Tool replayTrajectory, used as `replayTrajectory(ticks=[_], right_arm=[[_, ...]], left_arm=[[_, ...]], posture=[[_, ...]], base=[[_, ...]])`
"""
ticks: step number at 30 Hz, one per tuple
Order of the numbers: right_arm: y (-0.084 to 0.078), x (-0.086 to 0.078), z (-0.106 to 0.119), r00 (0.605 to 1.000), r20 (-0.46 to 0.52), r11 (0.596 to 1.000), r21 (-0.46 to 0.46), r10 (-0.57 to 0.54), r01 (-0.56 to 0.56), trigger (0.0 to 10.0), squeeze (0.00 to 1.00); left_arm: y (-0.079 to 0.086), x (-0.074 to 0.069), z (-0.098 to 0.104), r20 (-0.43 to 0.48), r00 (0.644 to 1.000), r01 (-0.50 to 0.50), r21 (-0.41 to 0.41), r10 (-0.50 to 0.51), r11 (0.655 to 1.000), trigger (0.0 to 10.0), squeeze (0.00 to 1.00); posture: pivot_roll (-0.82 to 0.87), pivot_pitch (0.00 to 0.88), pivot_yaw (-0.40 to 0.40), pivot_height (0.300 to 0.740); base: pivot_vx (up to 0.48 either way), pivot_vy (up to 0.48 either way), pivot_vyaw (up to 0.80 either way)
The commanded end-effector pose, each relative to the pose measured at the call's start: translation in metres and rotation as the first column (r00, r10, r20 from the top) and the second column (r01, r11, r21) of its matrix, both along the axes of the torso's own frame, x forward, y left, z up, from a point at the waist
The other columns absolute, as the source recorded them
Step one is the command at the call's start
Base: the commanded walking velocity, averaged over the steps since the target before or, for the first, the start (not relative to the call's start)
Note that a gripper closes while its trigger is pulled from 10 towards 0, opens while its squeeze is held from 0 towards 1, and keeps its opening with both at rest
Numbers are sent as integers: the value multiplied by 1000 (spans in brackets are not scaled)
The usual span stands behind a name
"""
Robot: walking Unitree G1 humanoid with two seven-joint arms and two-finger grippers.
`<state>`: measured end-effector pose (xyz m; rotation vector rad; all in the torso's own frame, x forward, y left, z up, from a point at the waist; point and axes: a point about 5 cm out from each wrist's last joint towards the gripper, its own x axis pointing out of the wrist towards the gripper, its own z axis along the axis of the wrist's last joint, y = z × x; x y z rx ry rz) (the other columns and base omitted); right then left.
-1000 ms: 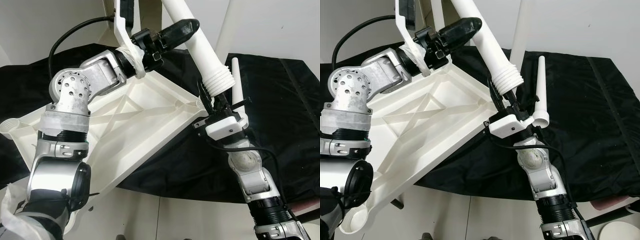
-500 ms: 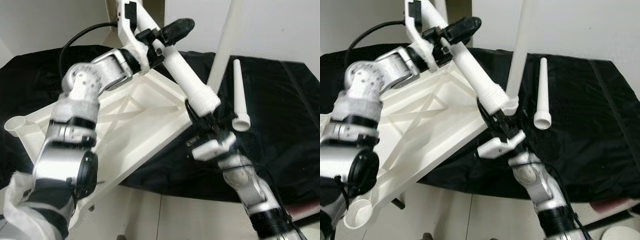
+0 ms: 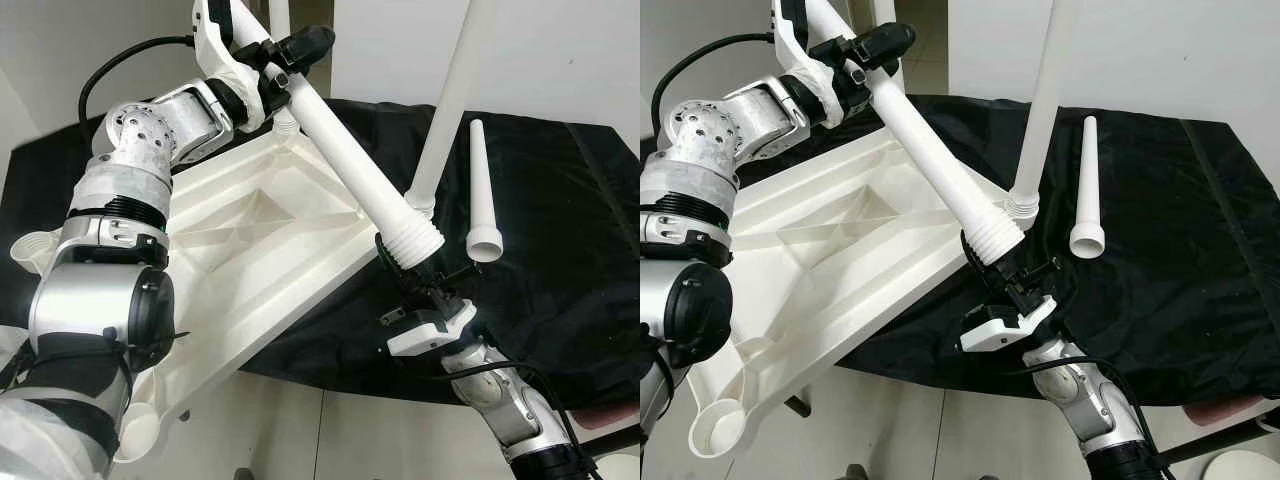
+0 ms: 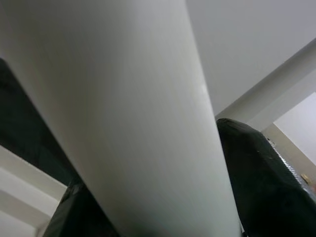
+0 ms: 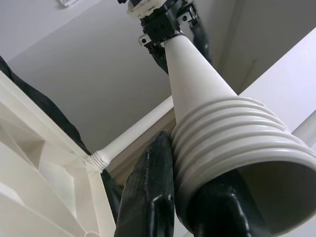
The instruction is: Building children table
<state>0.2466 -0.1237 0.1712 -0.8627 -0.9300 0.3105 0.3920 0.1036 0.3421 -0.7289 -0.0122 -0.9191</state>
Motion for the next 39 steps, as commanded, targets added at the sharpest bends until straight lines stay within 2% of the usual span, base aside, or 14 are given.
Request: replayTrajectory(ticks=[1, 7, 8, 11, 13, 14, 22, 23, 27, 34, 36, 37, 38, 39], right_arm=[[1, 1, -7, 1000, -26, 1000, -22, 0, -1, 10000, 0], [1, 1, -8, 999, -37, 999, 53, -4, 6, 10000, 0], [1, 1, -8, 999, -38, 998, 57, -3, 5, 10000, 1000], [5, -8, -10, 996, -73, 986, 158, 59, -46, 10000, 1000], [5, -9, -11, 995, -76, 983, 174, 63, -49, 10000, 1000], [5, -9, -11, 995, -74, 983, 179, 61, -47, 10000, 1000], [1, -24, -18, 997, -78, 982, 188, 23, -8, 10000, 1000], [-2, -28, -22, 995, -98, 981, 194, 11, 8, 10000, 0], [-9, -36, -33, 986, -164, 974, 224, -5, 43, 10000, 0], [-20, -35, -35, 974, -220, 951, 282, -62, 125, 10000, 0], [-25, -24, -32, 946, -321, 899, 400, -48, 181, 10000, 0], [-25, -24, -32, 946, -321, 899, 400, -48, 181, 10000, 0], [-27, -13, -24, 920, -391, 824, 528, 19, 207, 10000, 0], [-26, -9, -21, 914, -402, 806, 555, 44, 205, 10000, 0]], left_arm=[[-7, -7, 14, 130, 981, 154, -55, -146, 986, 0, 0], [-4, -4, 13, 126, 984, 137, -68, -128, 988, 0, 0], [-3, -4, 13, 129, 984, 135, -65, -126, 989, 0, 0], [8, 4, 4, 10, 997, 76, -100, -75, 992, 0, 0], [9, 5, 2, -5, 998, 69, -106, -70, 992, 0, 0], [10, 5, 2, -7, 998, 69, -107, -70, 992, 10000, 0], [29, 12, -3, -192, 981, -32, -178, -3, 983, 10000, 0], [34, 14, -5, -236, 972, -69, -194, 22, 979, 10000, 0], [43, 17, -10, -306, 950, -135, -204, 68, 970, 10000, 0], [46, 19, -11, -269, 956, -166, -163, 118, 973, 10000, 0], [42, 20, -9, -138, 971, -199, -22, 194, 980, 10000, 0], [42, 20, -9, -138, 971, -199, -22, 194, 980, 10000, 0], [35, 20, -9, -18, 976, -213, 79, 216, 974, 10000, 0], [33, 20, -10, 22, 974, -226, 105, 225, 968, 10000, 0]], posture=[[-56, 26, 42, 740], [-54, 22, 42, 740], [-54, 22, 42, 740], [-49, 14, 43, 740], [-49, 14, 43, 740], [-47, 15, 44, 740], [-55, 12, 45, 740], [-57, 10, 46, 740], [-61, 7, 48, 740], [-66, 1, 47, 740], [-63, 0, 40, 740], [-63, 0, 40, 740], [-58, 0, 28, 740], [-58, 0, 28, 740]], base=[[0, 0, 0], [0, 0, 0], [0, 0, 0], [0, 0, 0], [0, 0, 0], [0, 0, 0], [0, 0, 0], [0, 0, 0], [0, 0, 0], [0, 0, 0], [0, 0, 0], [0, 0, 0], [0, 0, 0], [0, 0, 0]])
